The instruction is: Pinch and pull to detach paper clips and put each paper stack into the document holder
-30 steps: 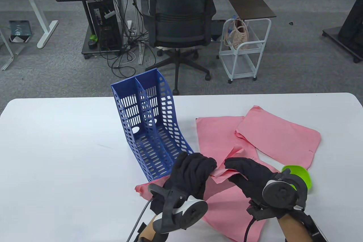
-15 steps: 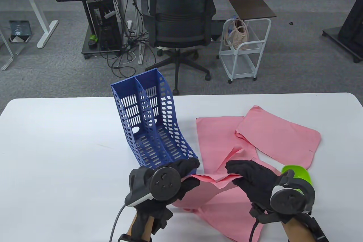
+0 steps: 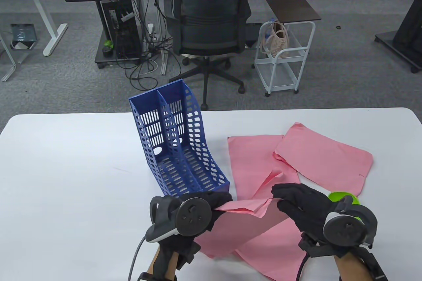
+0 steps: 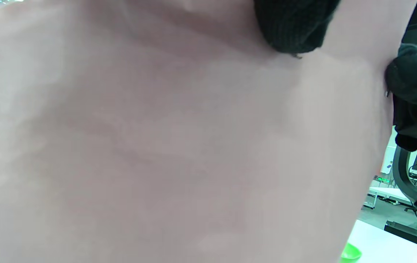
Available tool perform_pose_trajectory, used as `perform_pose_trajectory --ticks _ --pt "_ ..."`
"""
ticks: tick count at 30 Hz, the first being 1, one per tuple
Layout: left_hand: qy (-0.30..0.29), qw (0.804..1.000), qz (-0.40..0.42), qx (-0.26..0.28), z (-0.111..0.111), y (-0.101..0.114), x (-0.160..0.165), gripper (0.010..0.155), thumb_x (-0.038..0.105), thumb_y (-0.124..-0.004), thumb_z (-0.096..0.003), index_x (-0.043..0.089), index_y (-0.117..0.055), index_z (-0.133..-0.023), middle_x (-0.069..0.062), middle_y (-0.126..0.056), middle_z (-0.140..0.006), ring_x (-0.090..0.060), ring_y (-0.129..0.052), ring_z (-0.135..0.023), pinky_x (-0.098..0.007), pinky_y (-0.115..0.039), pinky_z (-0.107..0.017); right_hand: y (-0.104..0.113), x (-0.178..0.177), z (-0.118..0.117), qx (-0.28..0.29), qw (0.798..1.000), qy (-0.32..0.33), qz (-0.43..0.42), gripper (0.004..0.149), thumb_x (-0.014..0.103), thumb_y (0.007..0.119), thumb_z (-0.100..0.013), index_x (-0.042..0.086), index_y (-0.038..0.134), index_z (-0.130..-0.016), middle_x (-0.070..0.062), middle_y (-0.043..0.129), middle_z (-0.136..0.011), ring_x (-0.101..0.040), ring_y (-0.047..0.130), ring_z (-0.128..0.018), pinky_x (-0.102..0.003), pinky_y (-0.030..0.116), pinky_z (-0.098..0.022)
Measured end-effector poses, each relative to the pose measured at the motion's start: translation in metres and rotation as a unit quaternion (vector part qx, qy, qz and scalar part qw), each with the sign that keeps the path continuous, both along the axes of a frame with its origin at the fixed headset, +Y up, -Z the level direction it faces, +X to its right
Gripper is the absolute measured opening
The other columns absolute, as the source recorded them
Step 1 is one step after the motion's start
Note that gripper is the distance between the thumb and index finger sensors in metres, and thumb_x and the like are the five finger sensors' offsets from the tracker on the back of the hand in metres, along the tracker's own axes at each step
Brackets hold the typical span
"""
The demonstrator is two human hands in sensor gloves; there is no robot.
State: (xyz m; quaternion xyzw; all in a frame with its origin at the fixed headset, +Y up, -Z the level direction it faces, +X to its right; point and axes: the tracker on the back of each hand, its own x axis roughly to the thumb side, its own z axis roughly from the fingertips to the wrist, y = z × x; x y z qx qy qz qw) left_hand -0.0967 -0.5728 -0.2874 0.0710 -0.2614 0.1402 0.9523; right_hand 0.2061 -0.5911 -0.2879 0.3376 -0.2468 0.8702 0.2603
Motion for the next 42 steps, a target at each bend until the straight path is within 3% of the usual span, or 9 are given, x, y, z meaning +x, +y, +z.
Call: perform_pose_trajectory --ticks 6,10,13,17,22,26,31,35,42 --pt "0.011 1.0 0.009 0.009 0.0 0.002 -0.005 0.041 0.039 -0.071 -0.0526 0.032 -0.083 -0.092 0.003 -0.101 -0.081 -0.018 -0.106 -0.065 -0.04 -0.087 -0.058 0.003 0.006 -0.001 0.011 1.0 -0.016 -0.024 0.034 0.036 0.066 -0.058 0.022 0.073 -0.088 -0.009 0.084 -0.093 -0.028 0.094 -0.073 -0.037 0.079 -0.057" --pt "0.046 0.997 0.057 0.036 0.001 0.006 -0.024 0.042 0.039 -0.069 -0.054 0.032 -0.081 -0.094 0.003 -0.099 -0.082 -0.018 -0.106 -0.066 -0.039 -0.087 -0.058 0.005 0.032 -0.006 0.028 0.993 -0.095 -0.065 0.034 0.033 0.066 -0.058 0.019 0.073 -0.089 -0.013 0.082 -0.095 -0.032 0.092 -0.075 -0.04 0.078 -0.058" --pt "0.055 0.99 0.119 0.049 0.002 0.007 -0.034 0.043 0.038 -0.069 -0.0546 0.03 -0.08 -0.095 0.002 -0.099 -0.082 -0.018 -0.107 -0.063 -0.037 -0.089 -0.054 0.001 0.053 -0.019 0.019 0.988 -0.15 -0.018 0.035 0.031 0.064 -0.059 0.018 0.071 -0.091 -0.014 0.079 -0.098 -0.033 0.089 -0.078 -0.042 0.076 -0.06" --pt "0.072 0.982 0.154 0.076 0.003 0.008 -0.04 0.043 0.037 -0.068 -0.0558 0.028 -0.078 -0.096 0.0 -0.099 -0.082 -0.016 -0.109 -0.06 -0.033 -0.092 -0.049 -0.021 0.086 -0.042 -0.033 0.971 -0.236 0.025 0.036 0.027 0.062 -0.06 0.015 0.069 -0.093 -0.018 0.075 -0.1 -0.038 0.085 -0.082 -0.046 0.072 -0.063" --pt "0.082 0.973 0.194 0.1 0.006 0.008 -0.043 0.044 0.036 -0.068 -0.0558 0.024 -0.078 -0.097 -0.002 -0.099 -0.081 -0.016 -0.11 -0.053 -0.03 -0.094 -0.043 -0.073 0.124 -0.065 -0.145 0.931 -0.322 0.092 0.036 0.026 0.062 -0.061 0.013 0.068 -0.094 -0.02 0.072 -0.103 -0.042 0.081 -0.085 -0.05 0.068 -0.065" --pt "0.091 0.967 0.21 0.113 0.007 0.008 -0.042 0.045 0.034 -0.068 -0.0559 0.02 -0.078 -0.097 -0.004 -0.099 -0.08 -0.015 -0.112 -0.05 -0.027 -0.096 -0.037 -0.11 0.147 -0.078 -0.252 0.895 -0.35 0.11 0.036 0.025 0.062 -0.062 0.012 0.069 -0.095 -0.022 0.069 -0.106 -0.045 0.078 -0.088 -0.052 0.066 -0.067" --pt "0.105 0.962 0.216 0.131 0.01 0.007 -0.038 0.047 0.032 -0.068 -0.0564 0.012 -0.077 -0.098 -0.01 -0.1 -0.077 -0.015 -0.113 -0.046 -0.024 -0.098 -0.033 -0.128 0.16 -0.078 -0.32 0.864 -0.366 0.133 0.041 0.029 0.062 -0.062 0.012 0.068 -0.099 -0.025 0.065 -0.11 -0.049 0.073 -0.093 -0.057 0.062 -0.071" --pt "0.12 0.959 0.205 0.154 0.016 0.01 -0.03 0.049 0.03 -0.068 -0.057 0.008 -0.073 -0.1 -0.012 -0.098 -0.08 -0.016 -0.113 -0.044 -0.023 -0.098 -0.03 -0.122 0.16 -0.074 -0.303 0.87 -0.367 0.128 0.047 0.033 0.061 -0.062 0.011 0.064 -0.104 -0.026 0.06 -0.113 -0.05 0.067 -0.098 -0.059 0.058 -0.073" --pt "0.175 0.953 0.149 0.195 0.036 0.037 -0.018 0.051 0.028 -0.068 -0.0578 0.006 -0.068 -0.104 -0.014 -0.094 -0.084 -0.015 -0.113 -0.042 -0.02 -0.098 -0.028 -0.114 0.163 -0.07 -0.288 0.883 -0.355 0.109 0.067 0.043 0.059 -0.06 0.01 0.041 -0.115 -0.029 0.035 -0.121 -0.058 0.035 -0.109 -0.067 0.037 -0.079"
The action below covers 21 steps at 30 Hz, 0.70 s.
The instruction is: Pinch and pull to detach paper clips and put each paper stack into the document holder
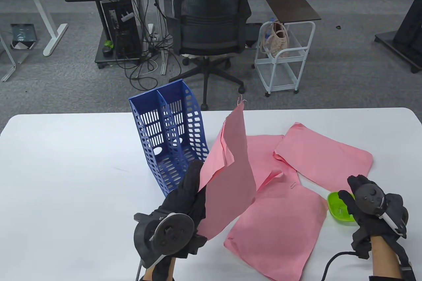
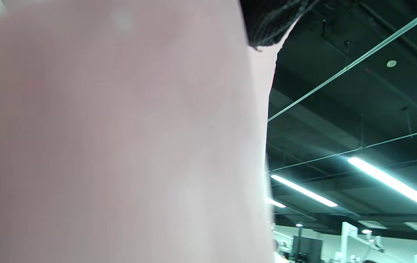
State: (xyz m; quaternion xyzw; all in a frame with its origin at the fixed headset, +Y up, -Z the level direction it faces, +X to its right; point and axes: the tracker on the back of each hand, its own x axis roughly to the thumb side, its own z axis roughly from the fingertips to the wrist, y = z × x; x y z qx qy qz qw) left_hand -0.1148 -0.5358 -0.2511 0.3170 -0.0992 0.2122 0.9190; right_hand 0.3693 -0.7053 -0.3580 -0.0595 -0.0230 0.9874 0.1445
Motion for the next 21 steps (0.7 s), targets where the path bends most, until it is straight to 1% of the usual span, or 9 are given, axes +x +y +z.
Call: perform_pose_trajectory --ticks 2,4,8,10,12,15,18,21 --pt "0.031 0.999 -0.009 0.009 0.007 0.011 0.003 0.051 0.027 -0.068 -0.0581 0.005 -0.068 -0.104 -0.015 -0.095 -0.084 -0.015 -0.113 -0.041 -0.019 -0.099 -0.027 -0.001 0.003 0.0 0.003 1.0 -0.001 -0.016 0.069 0.043 0.06 -0.06 0.01 0.038 -0.116 -0.03 0.029 -0.122 -0.06 0.026 -0.109 -0.069 0.032 -0.079" --pt "0.065 0.997 -0.02 0.024 0.012 0.02 0.006 0.051 0.027 -0.068 -0.058 0.004 -0.069 -0.104 -0.016 -0.095 -0.083 -0.015 -0.113 -0.039 -0.019 -0.098 -0.025 0.0 0.005 0.001 -0.002 1.0 -0.003 -0.014 0.071 0.044 0.059 -0.06 0.01 0.034 -0.117 -0.031 0.024 -0.122 -0.061 0.021 -0.109 -0.07 0.028 -0.079" --pt "0.155 0.987 -0.047 0.013 0.017 0.035 0.011 0.051 0.026 -0.069 -0.0582 0.003 -0.07 -0.103 -0.017 -0.095 -0.082 -0.016 -0.113 -0.037 -0.018 -0.098 -0.024 0.0 0.005 0.001 -0.005 1.0 0.002 -0.01 0.071 0.044 0.059 -0.06 0.01 0.035 -0.117 -0.031 0.025 -0.122 -0.061 0.021 -0.109 -0.07 0.029 -0.079" --pt "0.207 0.976 -0.065 0.002 0.014 0.041 0.013 0.051 0.025 -0.069 -0.0584 0.002 -0.07 -0.103 -0.018 -0.096 -0.081 -0.016 -0.113 -0.037 -0.018 -0.097 -0.024 0.0 0.005 0.0 -0.005 1.0 0.004 -0.013 0.071 0.045 0.059 -0.06 0.01 0.035 -0.117 -0.031 0.024 -0.122 -0.061 0.021 -0.109 -0.07 0.029 -0.079" --pt "0.249 0.965 -0.082 -0.013 0.008 0.044 0.014 0.05 0.025 -0.07 -0.0583 0.001 -0.071 -0.103 -0.018 -0.096 -0.081 -0.016 -0.113 -0.036 -0.018 -0.098 -0.023 0.0 0.004 0.0 -0.002 1.0 0.005 -0.016 0.071 0.044 0.059 -0.06 0.01 0.035 -0.117 -0.031 0.024 -0.122 -0.061 0.021 -0.108 -0.07 0.028 -0.079" --pt "0.289 0.951 -0.104 -0.028 -0.004 0.044 0.015 0.051 0.025 -0.07 -0.0585 0.001 -0.071 -0.103 -0.019 -0.096 -0.081 -0.016 -0.113 -0.036 -0.019 -0.097 -0.023 0.0 0.005 -0.001 0.001 1.0 0.007 -0.016 0.071 0.045 0.059 -0.06 0.01 0.035 -0.117 -0.031 0.024 -0.122 -0.061 0.02 -0.109 -0.07 0.028 -0.079" --pt "0.327 0.934 -0.13 -0.059 -0.025 0.045 0.016 0.051 0.025 -0.07 -0.0582 0.001 -0.071 -0.103 -0.02 -0.096 -0.081 -0.017 -0.113 -0.036 -0.019 -0.097 -0.023 -0.001 0.004 -0.001 0.001 1.0 0.008 -0.015 0.071 0.044 0.059 -0.06 0.01 0.035 -0.117 -0.031 0.024 -0.122 -0.061 0.02 -0.108 -0.07 0.028 -0.079" --pt "0.349 0.92 -0.151 -0.092 -0.049 0.043 0.016 0.051 0.025 -0.07 -0.0587 0.001 -0.07 -0.104 -0.018 -0.096 -0.082 -0.016 -0.113 -0.037 -0.019 -0.097 -0.024 -0.001 0.004 -0.001 -0.001 1.0 0.009 -0.01 0.071 0.045 0.059 -0.06 0.01 0.035 -0.117 -0.031 0.024 -0.122 -0.061 0.02 -0.108 -0.07 0.027 -0.079"
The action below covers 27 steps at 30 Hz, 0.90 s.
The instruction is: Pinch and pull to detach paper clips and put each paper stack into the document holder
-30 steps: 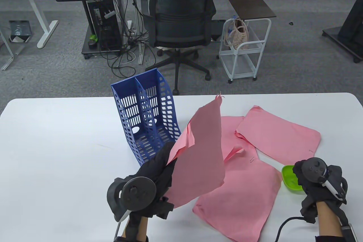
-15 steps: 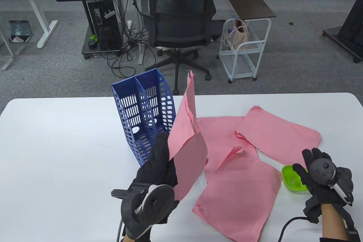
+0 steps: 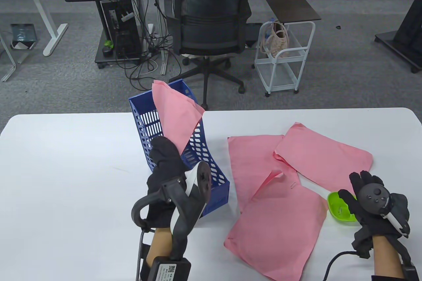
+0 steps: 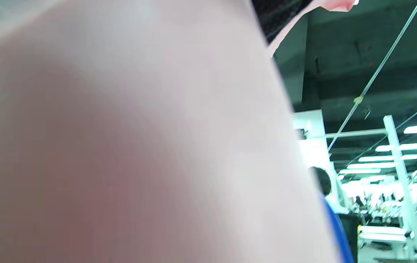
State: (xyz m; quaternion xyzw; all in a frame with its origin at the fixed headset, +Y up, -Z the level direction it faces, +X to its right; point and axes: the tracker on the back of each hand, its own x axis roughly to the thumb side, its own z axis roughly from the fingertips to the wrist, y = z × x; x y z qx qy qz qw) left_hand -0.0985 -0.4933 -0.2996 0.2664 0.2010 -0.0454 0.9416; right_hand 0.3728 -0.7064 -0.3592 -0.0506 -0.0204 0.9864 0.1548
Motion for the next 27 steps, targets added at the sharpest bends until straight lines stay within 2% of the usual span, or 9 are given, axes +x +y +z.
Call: perform_pose_trajectory --ticks 3,8,12,16,21,24,27 --pt "0.014 1.0 0.0 -0.015 -0.023 -0.008 -0.001 0.051 0.025 -0.069 -0.0592 0.002 -0.069 -0.105 -0.018 -0.094 -0.084 -0.016 -0.113 -0.039 -0.019 -0.097 -0.026 0.0 -0.001 0.0 0.001 1.0 0.003 0.001 0.071 0.045 0.059 -0.06 0.01 0.035 -0.117 -0.031 0.023 -0.122 -0.061 0.02 -0.108 -0.07 0.027 -0.079" --pt "0.017 0.999 -0.017 0.024 -0.046 -0.032 -0.001 0.054 0.024 -0.065 -0.0599 0.003 -0.059 -0.109 -0.018 -0.087 -0.093 -0.017 -0.112 -0.051 -0.021 -0.099 -0.036 0.0 -0.002 -0.001 0.004 1.0 0.006 0.008 0.072 0.044 0.059 -0.06 0.01 0.034 -0.117 -0.031 0.022 -0.122 -0.061 0.017 -0.108 -0.071 0.025 -0.079" --pt "-0.06 0.99 0.113 0.067 -0.056 -0.066 -0.012 0.06 0.019 -0.06 -0.06 0.002 -0.039 -0.114 -0.023 -0.069 -0.105 -0.025 -0.107 -0.067 -0.028 -0.097 -0.047 0.0 -0.004 -0.001 0.01 1.0 0.008 0.014 0.072 0.044 0.059 -0.06 0.01 0.033 -0.117 -0.031 0.02 -0.122 -0.061 0.015 -0.108 -0.071 0.023 -0.079" --pt "-0.082 0.98 0.176 0.044 -0.064 -0.099 -0.017 0.066 0.017 -0.057 -0.0599 -0.002 -0.024 -0.114 -0.028 -0.052 -0.111 -0.03 -0.1 -0.077 -0.03 -0.093 -0.056 0.0 -0.004 -0.001 0.014 1.0 0.01 0.017 0.073 0.044 0.059 -0.06 0.009 0.032 -0.117 -0.032 0.019 -0.122 -0.061 0.014 -0.108 -0.071 0.022 -0.079" --pt "-0.123 0.96 0.25 -0.009 -0.07 -0.14 -0.017 0.07 0.016 -0.056 -0.0592 -0.006 -0.015 -0.112 -0.034 -0.042 -0.111 -0.036 -0.094 -0.083 -0.035 -0.088 -0.061 0.0 -0.006 -0.002 0.016 1.0 0.014 0.023 0.073 0.045 0.059 -0.06 0.009 0.031 -0.117 -0.032 0.018 -0.122 -0.061 0.013 -0.107 -0.071 0.022 -0.079" --pt "-0.132 0.96 0.243 -0.038 -0.074 -0.156 -0.016 0.072 0.015 -0.057 -0.0588 -0.006 -0.014 -0.112 -0.034 -0.041 -0.111 -0.036 -0.092 -0.085 -0.036 -0.087 -0.063 -0.001 -0.008 -0.002 0.016 0.999 0.016 0.029 0.073 0.045 0.059 -0.06 0.009 0.031 -0.117 -0.032 0.018 -0.122 -0.061 0.013 -0.107 -0.071 0.022 -0.079" --pt "-0.136 0.962 0.227 -0.064 -0.076 -0.162 -0.016 0.072 0.016 -0.058 -0.0587 -0.006 -0.015 -0.112 -0.034 -0.041 -0.111 -0.037 -0.09 -0.087 -0.037 -0.087 -0.063 -0.001 -0.009 -0.002 0.017 0.999 0.017 0.033 0.073 0.045 0.059 -0.06 0.009 0.031 -0.117 -0.032 0.018 -0.122 -0.061 0.013 -0.107 -0.071 0.022 -0.079"
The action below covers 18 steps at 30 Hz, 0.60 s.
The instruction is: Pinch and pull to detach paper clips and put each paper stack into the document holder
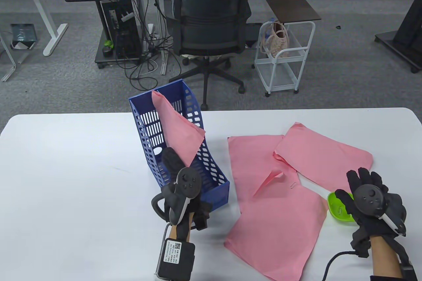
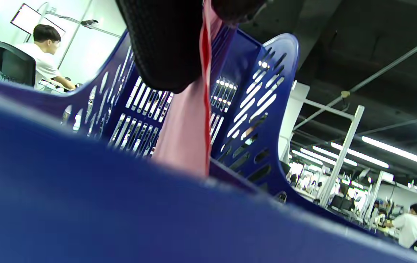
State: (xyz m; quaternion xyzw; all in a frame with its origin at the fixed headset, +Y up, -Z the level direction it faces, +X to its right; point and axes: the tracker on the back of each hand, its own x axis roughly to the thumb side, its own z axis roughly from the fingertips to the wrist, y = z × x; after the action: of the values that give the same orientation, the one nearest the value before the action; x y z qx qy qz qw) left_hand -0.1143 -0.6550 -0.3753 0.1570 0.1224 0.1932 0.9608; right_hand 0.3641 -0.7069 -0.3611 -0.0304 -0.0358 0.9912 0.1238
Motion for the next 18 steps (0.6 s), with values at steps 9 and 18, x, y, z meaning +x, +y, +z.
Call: perform_pose_trajectory --ticks 9,18 --pt "-0.081 0.989 -0.12 -0.038 0.007 0.011 -0.002 0.094 0.056 -0.056 -0.056 -0.003 -0.019 -0.119 -0.034 -0.04 -0.118 -0.051 -0.062 -0.107 -0.058 -0.06 -0.077 0.0 -0.002 0.0 -0.002 1.0 0.002 0.006 0.073 0.045 0.059 -0.06 0.009 0.031 -0.117 -0.032 0.019 -0.122 -0.061 0.013 -0.107 -0.07 0.022 -0.079" --pt "-0.126 0.962 -0.227 -0.081 0.016 0.003 -0.016 0.095 0.063 -0.034 -0.0522 0.0 -0.006 -0.118 -0.033 -0.012 -0.12 -0.06 -0.023 -0.111 -0.07 -0.029 -0.078 0.0 -0.009 0.001 0.004 1.0 0.012 0.024 0.073 0.045 0.059 -0.059 0.009 0.032 -0.117 -0.032 0.02 -0.122 -0.061 0.015 -0.107 -0.07 0.024 -0.079"
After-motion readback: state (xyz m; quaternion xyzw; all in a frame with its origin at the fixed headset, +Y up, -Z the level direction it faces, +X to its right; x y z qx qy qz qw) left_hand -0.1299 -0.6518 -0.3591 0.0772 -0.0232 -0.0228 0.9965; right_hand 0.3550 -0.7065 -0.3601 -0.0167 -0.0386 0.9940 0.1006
